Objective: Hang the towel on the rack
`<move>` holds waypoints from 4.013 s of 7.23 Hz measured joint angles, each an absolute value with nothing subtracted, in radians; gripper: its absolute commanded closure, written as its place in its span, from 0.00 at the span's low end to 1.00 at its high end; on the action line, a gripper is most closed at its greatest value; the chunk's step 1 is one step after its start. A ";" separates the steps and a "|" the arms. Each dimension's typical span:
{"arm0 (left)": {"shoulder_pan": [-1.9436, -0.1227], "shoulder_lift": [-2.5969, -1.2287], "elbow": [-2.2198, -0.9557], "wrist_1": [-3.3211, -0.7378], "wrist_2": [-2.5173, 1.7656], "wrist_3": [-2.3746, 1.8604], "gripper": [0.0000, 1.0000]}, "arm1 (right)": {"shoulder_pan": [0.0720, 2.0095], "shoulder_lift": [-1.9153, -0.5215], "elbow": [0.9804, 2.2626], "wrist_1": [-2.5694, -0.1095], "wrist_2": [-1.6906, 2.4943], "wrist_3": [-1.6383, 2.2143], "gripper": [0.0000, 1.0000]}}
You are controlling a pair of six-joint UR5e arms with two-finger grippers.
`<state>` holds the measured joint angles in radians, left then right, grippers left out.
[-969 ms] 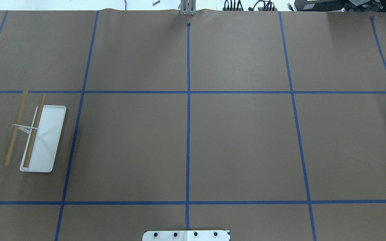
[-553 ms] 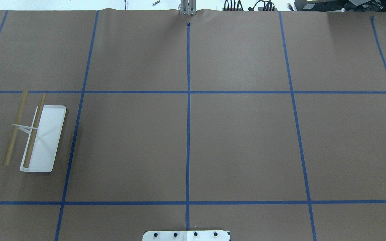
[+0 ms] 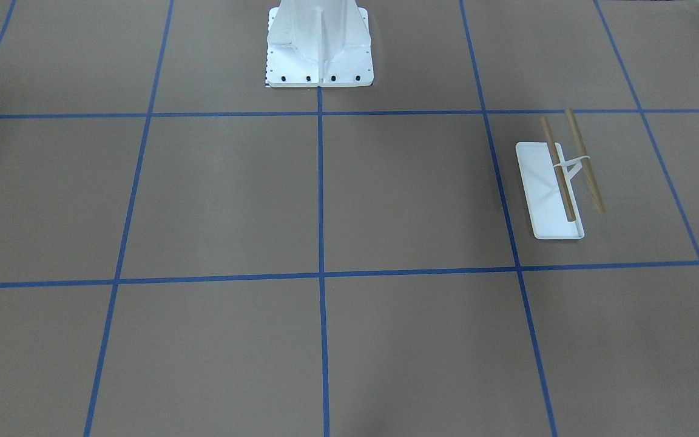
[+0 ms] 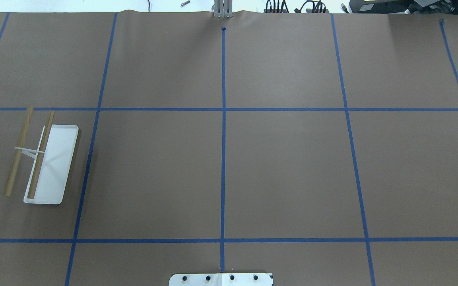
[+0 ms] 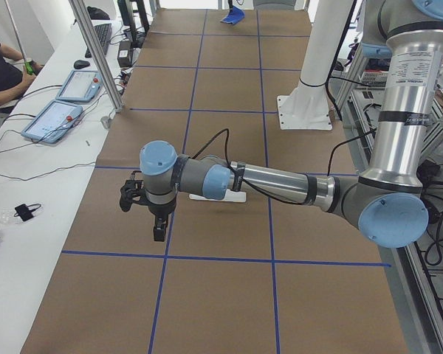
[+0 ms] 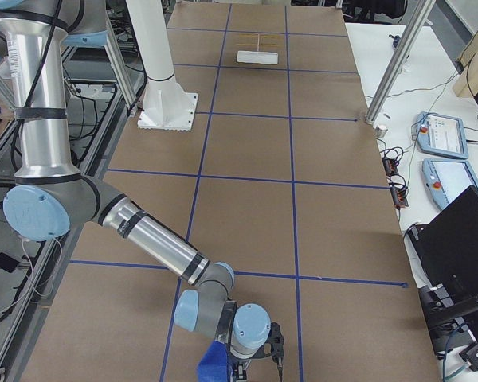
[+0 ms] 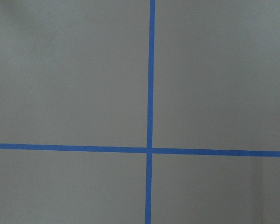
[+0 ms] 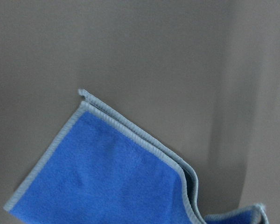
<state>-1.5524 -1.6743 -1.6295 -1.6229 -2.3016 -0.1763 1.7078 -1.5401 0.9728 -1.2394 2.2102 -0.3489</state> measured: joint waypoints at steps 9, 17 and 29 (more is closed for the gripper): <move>-1.552 -1.673 -1.646 -1.624 -2.303 -0.216 0.00 | 1.778 -1.532 0.843 -1.235 2.158 -0.323 0.00; -1.551 -1.674 -1.635 -1.624 -2.303 -0.215 0.00 | 1.777 -1.471 0.785 -1.211 2.128 -0.258 0.00; -1.545 -1.674 -1.636 -1.624 -2.302 -0.218 0.00 | 1.768 -1.395 0.803 -1.205 2.241 -0.270 1.00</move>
<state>-1.5448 -1.6743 -1.6365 -1.6237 -2.3023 -0.2182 1.7675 -1.3950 0.8028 -1.2047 2.2413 -0.2702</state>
